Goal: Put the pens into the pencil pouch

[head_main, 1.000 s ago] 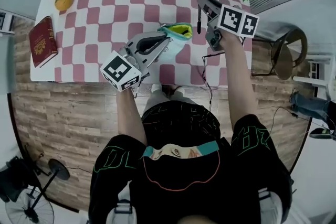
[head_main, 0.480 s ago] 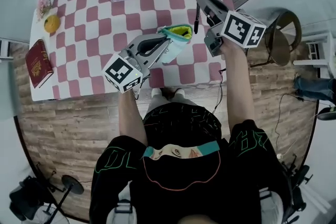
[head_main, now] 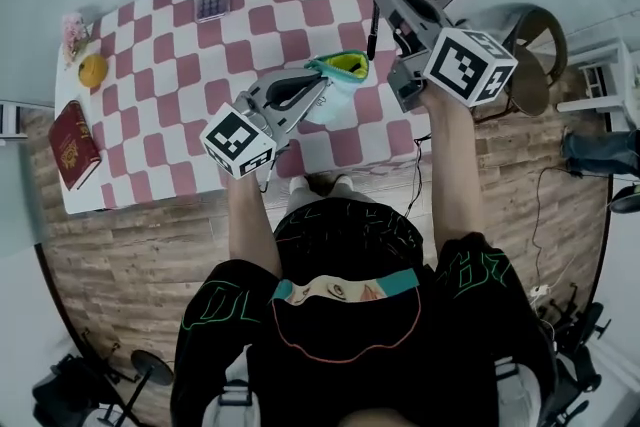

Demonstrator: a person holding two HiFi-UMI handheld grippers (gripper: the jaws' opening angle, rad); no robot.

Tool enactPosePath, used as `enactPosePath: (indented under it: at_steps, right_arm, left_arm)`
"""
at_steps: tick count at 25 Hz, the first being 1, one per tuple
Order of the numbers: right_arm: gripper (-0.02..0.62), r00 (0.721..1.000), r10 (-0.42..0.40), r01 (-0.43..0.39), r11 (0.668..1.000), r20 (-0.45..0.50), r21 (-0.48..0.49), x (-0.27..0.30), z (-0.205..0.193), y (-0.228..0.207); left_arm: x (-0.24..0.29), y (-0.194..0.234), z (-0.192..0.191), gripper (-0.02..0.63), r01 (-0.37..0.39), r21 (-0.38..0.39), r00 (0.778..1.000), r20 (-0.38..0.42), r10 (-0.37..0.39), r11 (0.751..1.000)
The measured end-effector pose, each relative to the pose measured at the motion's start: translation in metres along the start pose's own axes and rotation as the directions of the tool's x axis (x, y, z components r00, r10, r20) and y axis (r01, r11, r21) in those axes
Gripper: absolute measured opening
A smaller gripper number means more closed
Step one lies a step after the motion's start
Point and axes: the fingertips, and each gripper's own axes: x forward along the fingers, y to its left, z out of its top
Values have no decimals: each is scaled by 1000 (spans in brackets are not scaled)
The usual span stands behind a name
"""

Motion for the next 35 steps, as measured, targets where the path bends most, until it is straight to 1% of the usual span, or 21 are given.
enactPosePath:
  at_steps: [3, 6, 12, 18, 28, 35]
  right_arm:
    - [51, 1000, 11, -11, 1000, 29, -13, -5, 13, 3]
    - [51, 999, 17, -16, 1000, 42, -23, -7, 17, 6]
    - [51, 999, 16, -15, 1000, 38, -5, -9, 2, 3]
    - [51, 998, 23, -23, 1000, 65, 5, -17, -8, 2]
    - [52, 999, 21, -21, 1000, 25, 1, -28, -32, -3]
    - [52, 1000, -21, 21, 998, -13, -62, -39, -46, -10]
  left_arm:
    - [8, -1, 2, -2, 11, 7, 1000, -2, -11, 1000]
    - [15, -1, 5, -2, 22, 14, 1000, 0, -22, 1000]
    - [27, -1, 9, -2, 40, 28, 999, 0, -40, 999]
    - [36, 0, 12, -2, 43, 39, 999, 1, -43, 998]
    - [48, 4, 18, -2, 32, 53, 999, 10, -32, 998]
    - [52, 5, 23, -2, 25, 59, 999, 22, -26, 998]
